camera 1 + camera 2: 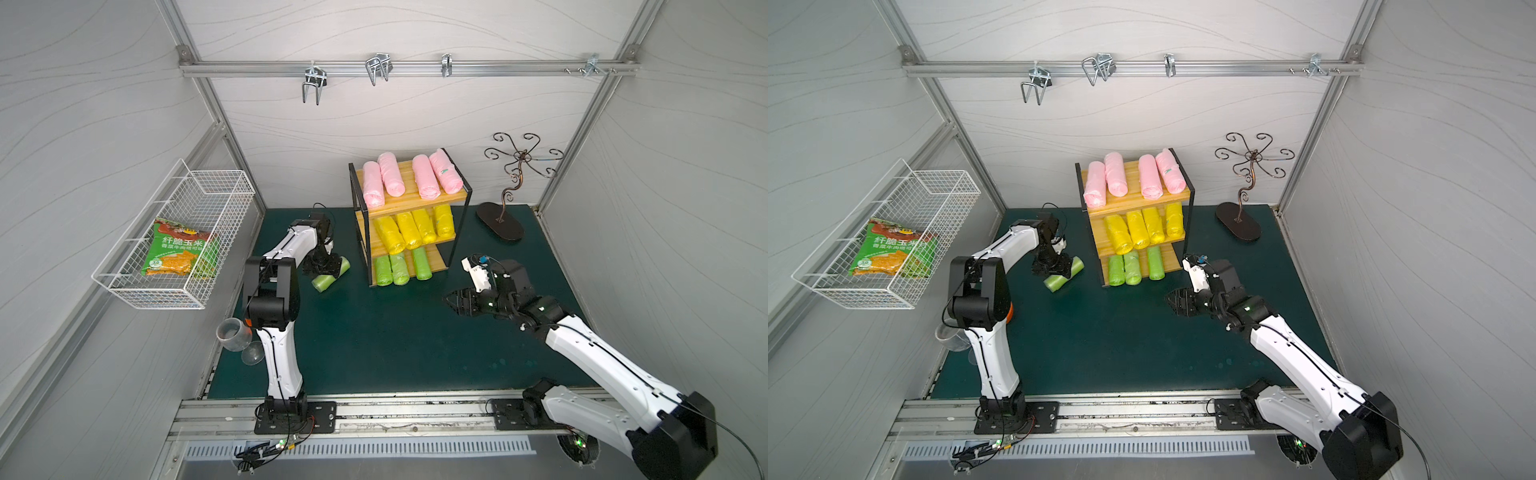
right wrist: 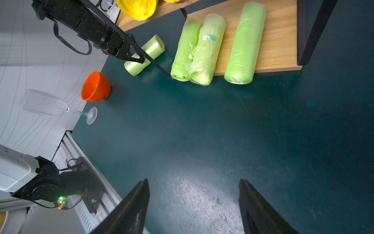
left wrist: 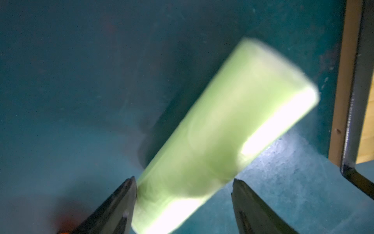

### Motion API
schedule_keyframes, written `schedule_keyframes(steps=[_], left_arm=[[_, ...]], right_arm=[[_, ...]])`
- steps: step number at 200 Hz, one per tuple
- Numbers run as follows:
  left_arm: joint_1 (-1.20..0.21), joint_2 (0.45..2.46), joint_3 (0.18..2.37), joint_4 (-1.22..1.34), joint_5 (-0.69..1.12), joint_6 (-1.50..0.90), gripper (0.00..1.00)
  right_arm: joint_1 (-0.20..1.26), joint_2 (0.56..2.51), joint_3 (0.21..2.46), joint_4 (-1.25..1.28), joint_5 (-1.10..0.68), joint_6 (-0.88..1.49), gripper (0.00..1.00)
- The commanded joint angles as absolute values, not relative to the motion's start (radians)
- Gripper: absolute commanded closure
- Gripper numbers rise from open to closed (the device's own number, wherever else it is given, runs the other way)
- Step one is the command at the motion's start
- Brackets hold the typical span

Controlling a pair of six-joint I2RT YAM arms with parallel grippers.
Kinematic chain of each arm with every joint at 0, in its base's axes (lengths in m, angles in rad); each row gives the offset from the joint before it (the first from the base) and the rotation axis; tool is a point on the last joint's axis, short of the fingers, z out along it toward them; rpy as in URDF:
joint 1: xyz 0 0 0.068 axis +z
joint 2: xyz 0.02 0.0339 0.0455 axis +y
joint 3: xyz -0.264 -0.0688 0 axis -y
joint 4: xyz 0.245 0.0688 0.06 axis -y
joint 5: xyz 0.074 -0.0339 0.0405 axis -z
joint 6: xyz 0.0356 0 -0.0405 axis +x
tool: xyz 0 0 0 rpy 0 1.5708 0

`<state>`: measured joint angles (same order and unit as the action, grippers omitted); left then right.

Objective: Sort the rolls of trash bags by color and place them on the shelf
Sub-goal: Pick up the roll of trash bags from the center of the board.

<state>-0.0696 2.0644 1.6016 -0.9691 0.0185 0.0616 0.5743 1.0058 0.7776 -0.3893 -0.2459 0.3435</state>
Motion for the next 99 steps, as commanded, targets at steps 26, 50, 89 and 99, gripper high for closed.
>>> schedule_keyframes(steps=[26,50,89,99], left_arm=[[-0.100,2.087,1.576,-0.992,0.000,0.014,0.30],[-0.100,2.075,1.546,-0.988,0.015,-0.041,0.46],[-0.092,2.119,1.558,-1.003,0.019,-0.137,0.91],[-0.089,2.123,1.557,-1.005,0.033,-0.166,1.00]], right_arm=[[0.595,0.969,0.756,-0.422,-0.222,0.361,0.27],[0.612,0.963,0.747,-0.415,-0.212,0.375,0.27],[0.642,0.942,0.748,-0.433,-0.182,0.390,0.27],[0.644,0.930,0.748,-0.440,-0.175,0.389,0.27]])
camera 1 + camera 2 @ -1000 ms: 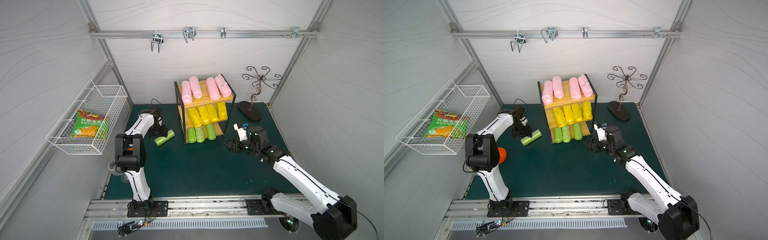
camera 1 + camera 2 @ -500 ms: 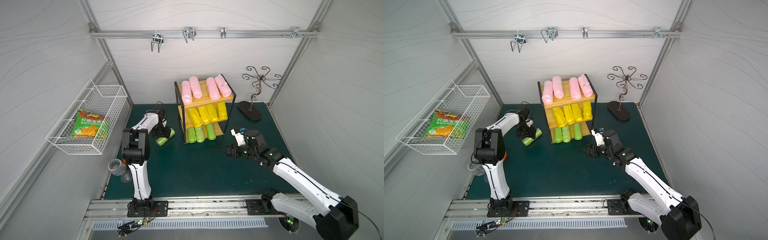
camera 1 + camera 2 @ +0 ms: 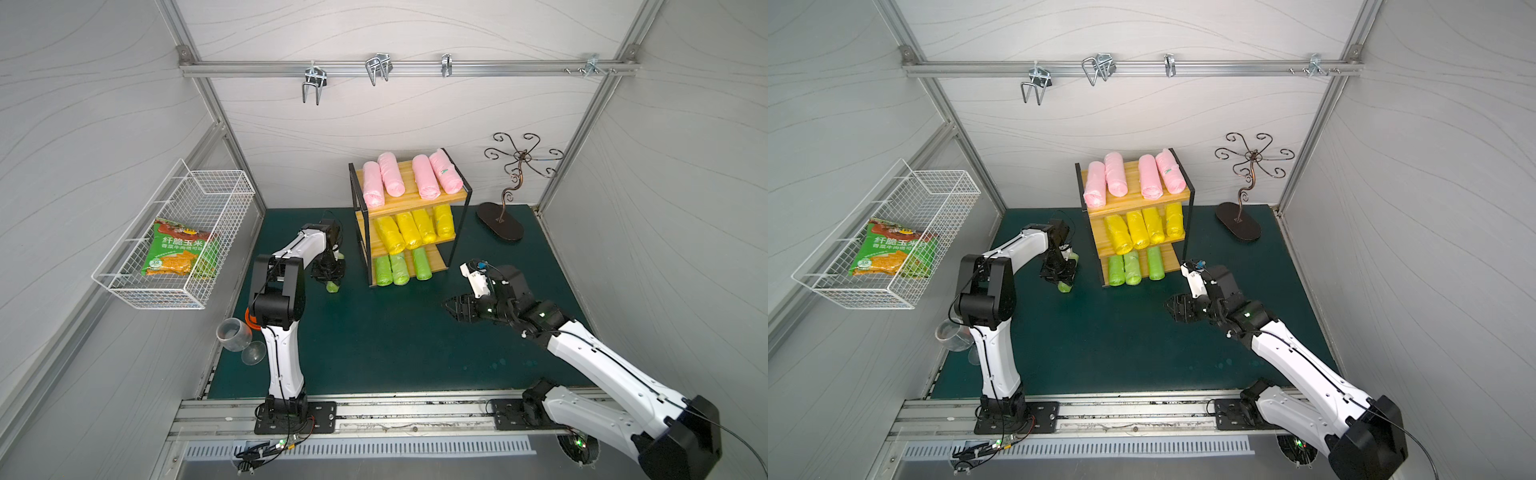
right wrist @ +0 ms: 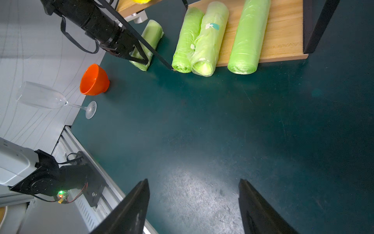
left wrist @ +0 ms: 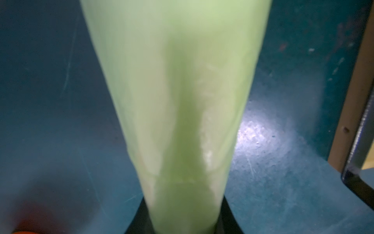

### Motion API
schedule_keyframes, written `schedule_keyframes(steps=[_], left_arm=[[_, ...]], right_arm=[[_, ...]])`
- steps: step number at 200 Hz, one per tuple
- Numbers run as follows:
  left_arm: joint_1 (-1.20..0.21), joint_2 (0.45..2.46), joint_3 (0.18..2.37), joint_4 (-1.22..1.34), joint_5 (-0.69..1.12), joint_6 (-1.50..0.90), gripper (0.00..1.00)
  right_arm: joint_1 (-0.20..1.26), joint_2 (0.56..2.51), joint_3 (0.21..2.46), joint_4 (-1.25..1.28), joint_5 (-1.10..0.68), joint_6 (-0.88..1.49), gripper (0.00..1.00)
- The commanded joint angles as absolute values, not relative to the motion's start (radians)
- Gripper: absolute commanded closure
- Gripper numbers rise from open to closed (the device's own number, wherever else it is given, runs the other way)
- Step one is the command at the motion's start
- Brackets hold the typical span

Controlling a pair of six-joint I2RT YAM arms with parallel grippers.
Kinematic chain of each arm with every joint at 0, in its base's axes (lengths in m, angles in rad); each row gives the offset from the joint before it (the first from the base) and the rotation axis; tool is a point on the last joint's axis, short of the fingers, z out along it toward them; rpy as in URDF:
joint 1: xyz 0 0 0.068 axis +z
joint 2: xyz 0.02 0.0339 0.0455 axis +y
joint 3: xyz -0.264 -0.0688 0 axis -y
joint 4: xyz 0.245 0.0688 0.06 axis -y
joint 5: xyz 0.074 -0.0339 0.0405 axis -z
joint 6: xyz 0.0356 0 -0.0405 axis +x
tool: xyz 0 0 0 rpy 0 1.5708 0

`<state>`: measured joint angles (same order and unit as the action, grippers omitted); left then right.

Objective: Sort the rolls of trash bags by color and place them on the shelf
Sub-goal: Pick up the roll of trash bags from the center of the board.

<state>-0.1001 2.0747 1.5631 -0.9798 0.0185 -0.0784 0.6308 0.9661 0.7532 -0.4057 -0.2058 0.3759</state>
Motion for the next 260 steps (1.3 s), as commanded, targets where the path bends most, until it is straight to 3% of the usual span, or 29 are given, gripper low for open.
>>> schedule_keyframes(steps=[1,29,67,98,128,172,249,260], left_arm=[[-0.088,2.123,1.557,-1.005,0.035,-0.169,1.00],[-0.070,2.035,1.466,-0.941,0.148,-0.291,1.00],[-0.094,1.722,1.139,-0.715,0.347,-0.570,1.00],[-0.260,1.462,0.912,-0.606,0.334,-0.802,1.00],[-0.434,1.320,0.808,-0.552,0.268,-0.994,1.00],[-0.542,1.398,0.773,-0.490,0.252,-1.056,1.00],[-0.637,1.527,0.773,-0.367,0.228,-1.114,1.00],[-0.640,1.515,0.767,-0.373,0.216,-1.115,0.90]], right_arm=[[0.644,0.929,0.748,-0.442,-0.174,0.389,0.27],[0.646,0.907,0.761,-0.484,-0.164,0.375,0.27],[0.650,0.926,0.784,-0.524,-0.140,0.338,0.25],[0.653,0.879,0.756,-0.507,-0.052,0.357,0.23],[0.655,0.890,0.788,-0.545,-0.090,0.362,0.20],[0.657,0.855,0.775,-0.559,-0.199,0.355,0.20],[0.704,0.850,0.753,-0.606,-0.209,0.344,0.21],[0.723,0.864,0.749,-0.605,-0.201,0.348,0.21]])
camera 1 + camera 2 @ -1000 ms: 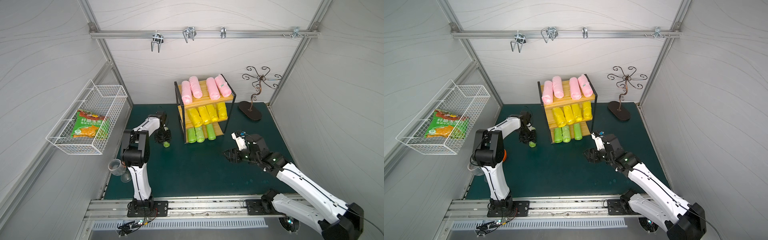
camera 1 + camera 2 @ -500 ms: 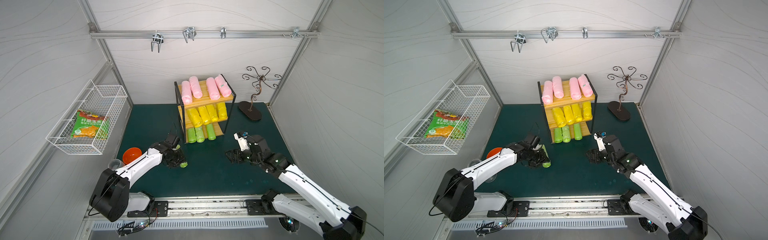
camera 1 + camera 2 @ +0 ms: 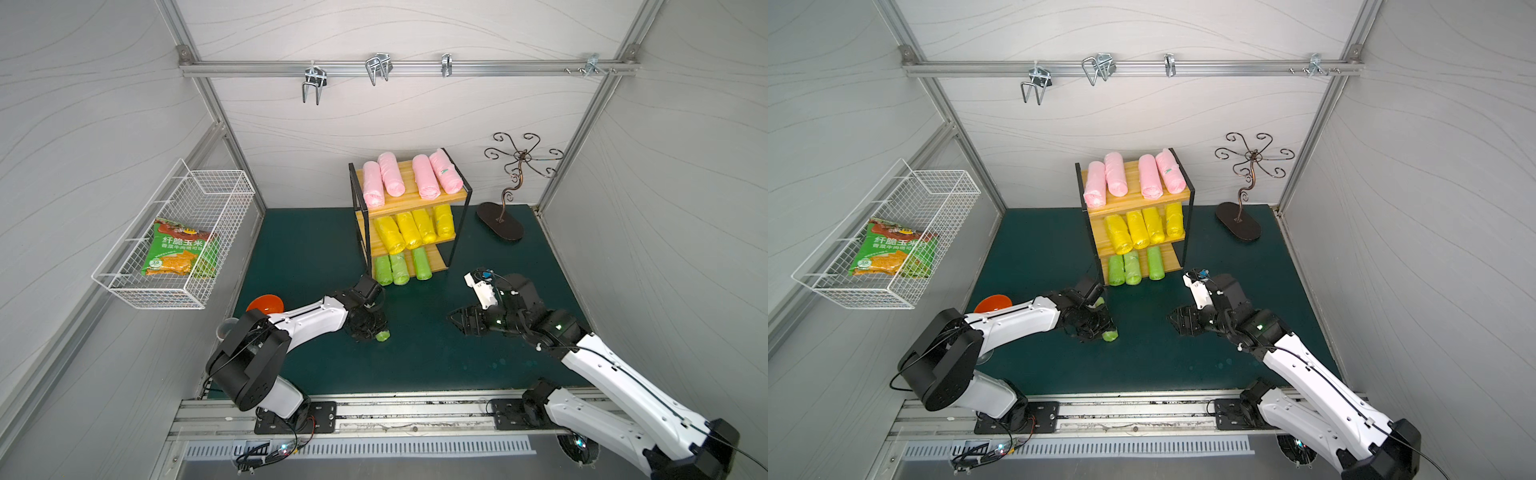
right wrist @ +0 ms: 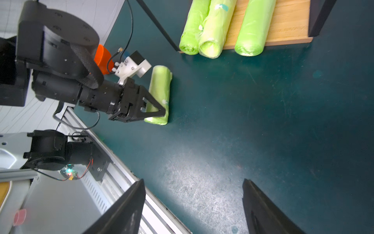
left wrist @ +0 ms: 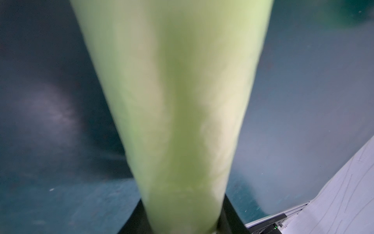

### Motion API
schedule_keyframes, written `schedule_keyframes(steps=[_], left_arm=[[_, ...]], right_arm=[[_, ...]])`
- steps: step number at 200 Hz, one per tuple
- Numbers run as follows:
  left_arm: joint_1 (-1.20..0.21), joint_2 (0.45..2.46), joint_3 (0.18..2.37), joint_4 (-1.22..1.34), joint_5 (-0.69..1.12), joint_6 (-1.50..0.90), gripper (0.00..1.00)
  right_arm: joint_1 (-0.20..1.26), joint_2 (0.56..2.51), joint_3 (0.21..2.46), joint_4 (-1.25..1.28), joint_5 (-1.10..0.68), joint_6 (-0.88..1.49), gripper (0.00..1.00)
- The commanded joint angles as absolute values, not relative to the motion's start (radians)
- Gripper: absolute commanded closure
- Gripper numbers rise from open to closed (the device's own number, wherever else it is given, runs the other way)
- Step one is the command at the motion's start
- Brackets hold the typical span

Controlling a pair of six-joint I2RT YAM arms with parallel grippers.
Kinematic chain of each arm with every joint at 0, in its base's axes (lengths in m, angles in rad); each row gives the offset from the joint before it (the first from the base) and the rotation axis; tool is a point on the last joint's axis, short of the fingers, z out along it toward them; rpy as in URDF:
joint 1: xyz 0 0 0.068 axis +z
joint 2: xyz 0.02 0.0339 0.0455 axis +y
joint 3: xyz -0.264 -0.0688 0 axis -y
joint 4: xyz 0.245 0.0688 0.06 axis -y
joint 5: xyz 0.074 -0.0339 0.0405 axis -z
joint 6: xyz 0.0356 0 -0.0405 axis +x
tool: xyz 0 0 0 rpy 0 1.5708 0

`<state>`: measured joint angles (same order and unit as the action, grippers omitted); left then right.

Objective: Sort the rolls of trash bags by color and place them on the shelf
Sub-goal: Pick up the roll of trash bags from the center of the board.

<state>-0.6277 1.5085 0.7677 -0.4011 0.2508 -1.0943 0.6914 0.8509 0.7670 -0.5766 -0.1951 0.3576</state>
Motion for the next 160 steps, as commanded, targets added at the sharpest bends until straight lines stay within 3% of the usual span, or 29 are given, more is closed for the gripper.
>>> schedule_keyframes(steps=[1,26,42,66,104,133,160], left_arm=[[-0.639,1.514,0.767,-0.375,0.214,-1.115,0.89],[-0.642,1.456,0.759,-0.406,0.168,-1.108,0.65],[-0.642,1.404,0.763,-0.453,0.134,-1.094,0.55],[-0.642,1.322,0.788,-0.557,0.080,-1.055,0.51],[-0.642,1.218,0.758,-0.562,0.108,-1.026,0.21],[-0.643,1.181,0.720,-0.558,0.116,-1.042,0.21],[-0.640,1.073,0.712,-0.647,0.012,-1.064,0.24]], right_arm=[[0.724,0.864,0.749,-0.604,-0.201,0.349,0.21],[0.786,0.919,0.742,-0.579,-0.179,0.353,0.21],[0.828,0.966,0.742,-0.558,-0.156,0.355,0.21],[0.873,1.052,0.761,-0.522,-0.158,0.357,0.21],[0.913,1.181,0.825,-0.488,-0.163,0.359,0.21],[0.928,1.236,0.876,-0.488,-0.158,0.361,0.21],[0.945,1.298,0.946,-0.500,-0.152,0.369,0.21]])
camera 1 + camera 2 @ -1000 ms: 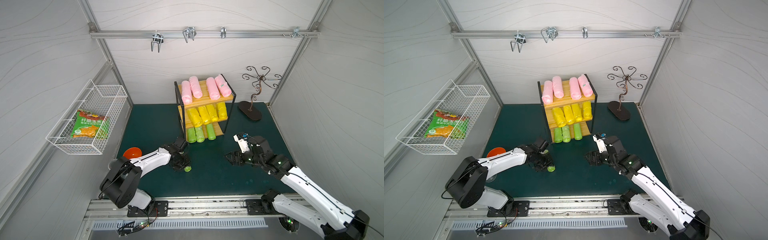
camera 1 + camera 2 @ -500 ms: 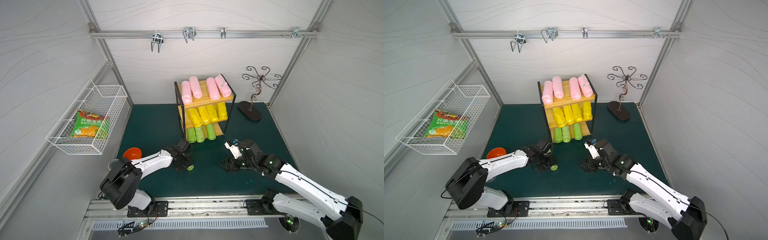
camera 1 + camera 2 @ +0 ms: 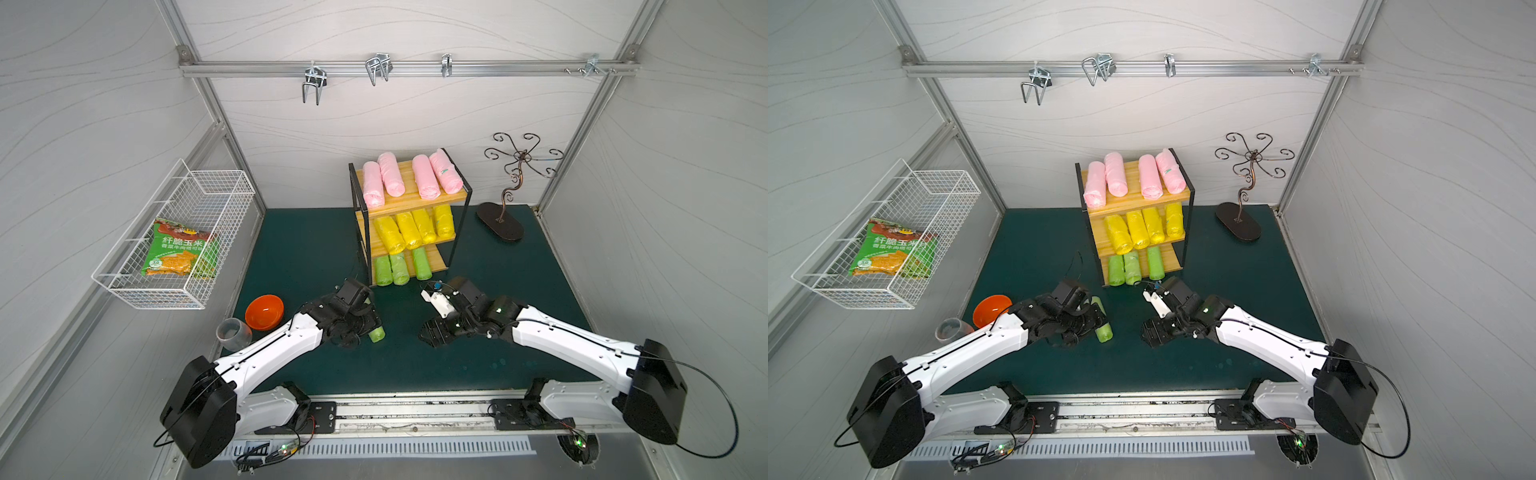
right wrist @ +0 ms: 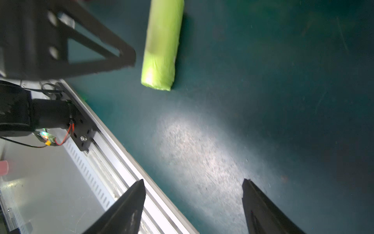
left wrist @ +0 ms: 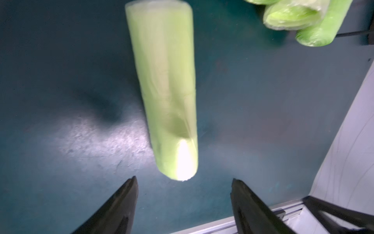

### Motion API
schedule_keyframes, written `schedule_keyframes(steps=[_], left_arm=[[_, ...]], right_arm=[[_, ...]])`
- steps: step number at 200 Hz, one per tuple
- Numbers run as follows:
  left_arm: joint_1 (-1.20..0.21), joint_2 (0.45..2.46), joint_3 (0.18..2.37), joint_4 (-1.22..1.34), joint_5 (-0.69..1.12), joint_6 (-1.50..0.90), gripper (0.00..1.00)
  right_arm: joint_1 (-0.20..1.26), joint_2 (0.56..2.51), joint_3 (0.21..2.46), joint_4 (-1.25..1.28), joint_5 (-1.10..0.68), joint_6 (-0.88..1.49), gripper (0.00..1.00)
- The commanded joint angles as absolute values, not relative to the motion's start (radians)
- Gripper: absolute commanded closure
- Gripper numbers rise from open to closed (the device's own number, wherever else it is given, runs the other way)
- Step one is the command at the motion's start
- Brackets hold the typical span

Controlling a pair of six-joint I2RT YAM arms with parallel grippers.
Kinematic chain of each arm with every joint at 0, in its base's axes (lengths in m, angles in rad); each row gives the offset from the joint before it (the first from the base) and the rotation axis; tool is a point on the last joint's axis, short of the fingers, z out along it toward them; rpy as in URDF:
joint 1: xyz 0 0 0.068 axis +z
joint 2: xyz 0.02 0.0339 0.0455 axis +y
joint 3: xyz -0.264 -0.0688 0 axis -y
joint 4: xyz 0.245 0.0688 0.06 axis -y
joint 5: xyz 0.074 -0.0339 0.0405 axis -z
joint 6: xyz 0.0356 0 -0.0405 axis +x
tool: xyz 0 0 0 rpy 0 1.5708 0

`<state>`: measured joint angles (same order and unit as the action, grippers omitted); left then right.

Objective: Sort the rolls of trash bags by color and place them on the shelf
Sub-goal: Pick up the roll of trash bags from the center of the board.

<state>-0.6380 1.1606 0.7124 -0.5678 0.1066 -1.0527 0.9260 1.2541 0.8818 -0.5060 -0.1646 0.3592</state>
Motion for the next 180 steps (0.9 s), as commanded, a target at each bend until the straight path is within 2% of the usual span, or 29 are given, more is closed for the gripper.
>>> schedule_keyframes(steps=[1,36,87,137,180], left_arm=[[-0.640,1.066,0.713,-0.652,0.007,-1.064,0.24],[-0.557,0.845,0.758,-0.855,-0.127,-1.050,0.26],[-0.507,0.465,0.744,-0.926,-0.264,-1.079,0.27],[-0.507,0.405,0.733,-1.021,-0.279,-1.089,0.27],[-0.508,0.331,0.710,-1.026,-0.309,-1.103,0.29]], right_arm=[[0.947,1.302,0.949,-0.501,-0.152,0.369,0.21],[0.992,1.443,1.066,-0.489,-0.151,0.435,0.17],[1.130,1.710,1.246,-0.465,-0.053,0.500,0.16],[1.198,1.918,1.386,-0.485,0.022,0.524,0.17],[1.196,1.984,1.437,-0.533,0.090,0.504,0.18]])
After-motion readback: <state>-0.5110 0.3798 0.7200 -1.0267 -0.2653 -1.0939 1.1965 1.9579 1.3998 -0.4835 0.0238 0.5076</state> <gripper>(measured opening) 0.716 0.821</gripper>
